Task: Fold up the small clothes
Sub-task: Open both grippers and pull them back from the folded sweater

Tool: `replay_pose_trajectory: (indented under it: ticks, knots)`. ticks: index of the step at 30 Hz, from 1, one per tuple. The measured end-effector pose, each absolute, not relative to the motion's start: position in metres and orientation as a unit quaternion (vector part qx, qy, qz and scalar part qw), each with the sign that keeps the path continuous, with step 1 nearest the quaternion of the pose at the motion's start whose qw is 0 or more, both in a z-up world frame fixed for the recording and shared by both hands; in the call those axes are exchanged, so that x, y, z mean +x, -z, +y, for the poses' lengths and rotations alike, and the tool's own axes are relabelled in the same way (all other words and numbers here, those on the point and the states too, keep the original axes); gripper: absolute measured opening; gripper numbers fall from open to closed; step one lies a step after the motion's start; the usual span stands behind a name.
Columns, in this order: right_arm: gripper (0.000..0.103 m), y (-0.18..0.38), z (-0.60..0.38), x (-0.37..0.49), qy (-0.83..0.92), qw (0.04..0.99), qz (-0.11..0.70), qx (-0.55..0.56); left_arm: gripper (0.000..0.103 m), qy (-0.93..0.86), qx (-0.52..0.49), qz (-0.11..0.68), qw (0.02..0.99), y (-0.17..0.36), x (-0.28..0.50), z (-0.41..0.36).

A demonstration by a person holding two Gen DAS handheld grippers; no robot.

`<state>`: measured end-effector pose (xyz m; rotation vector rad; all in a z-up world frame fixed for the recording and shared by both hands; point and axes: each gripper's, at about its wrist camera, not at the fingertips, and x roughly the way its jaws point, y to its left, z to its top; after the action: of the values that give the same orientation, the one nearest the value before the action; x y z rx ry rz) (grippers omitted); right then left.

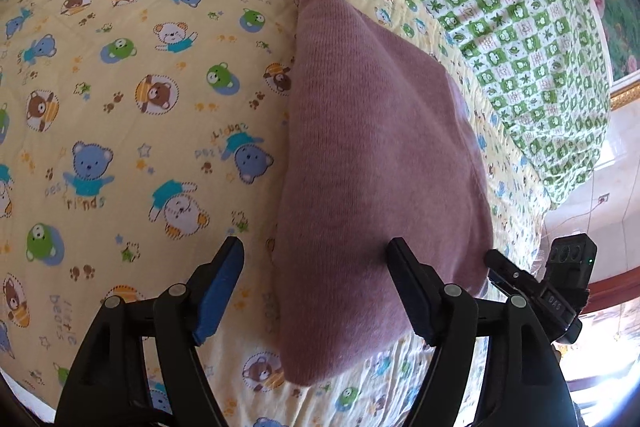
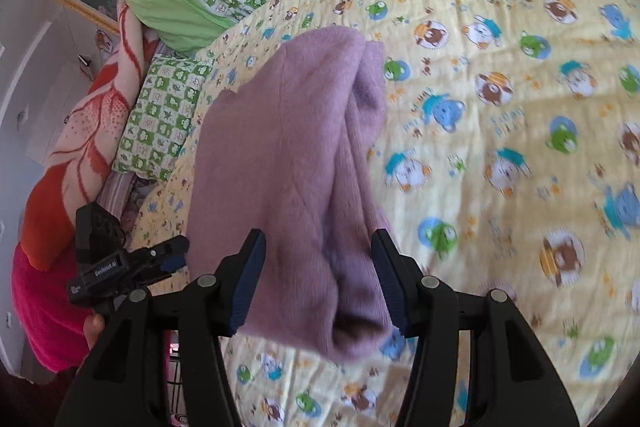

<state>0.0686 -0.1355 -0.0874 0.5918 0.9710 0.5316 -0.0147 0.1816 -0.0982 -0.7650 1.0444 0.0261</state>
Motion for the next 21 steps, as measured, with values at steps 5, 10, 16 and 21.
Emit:
replay_pose_trajectory:
  ticks: [5,10,16,21]
  knots:
    - [0.056,0.102,-0.128,0.058,-0.167,0.827,0.490,0.219,0.076,-0.021,-0.317,0.512,0.798,0.109,-0.017,0.178]
    - [0.056,0.112,-0.121,0.069,-0.128,0.835,0.499,0.194,0.077,-0.035,-0.292,0.525,0.799,0.113,-0.020,0.169]
    - [0.060,0.112,-0.138,0.056,-0.128,0.836,0.484,0.223,0.075,-0.073,-0.274,0.518,0.807,0.098,-0.037,0.154]
    - [0.060,0.101,-0.155,0.030,-0.130,0.845,0.469,0.223,0.075,-0.116,-0.244,0.505,0.820,0.081,-0.057,0.128]
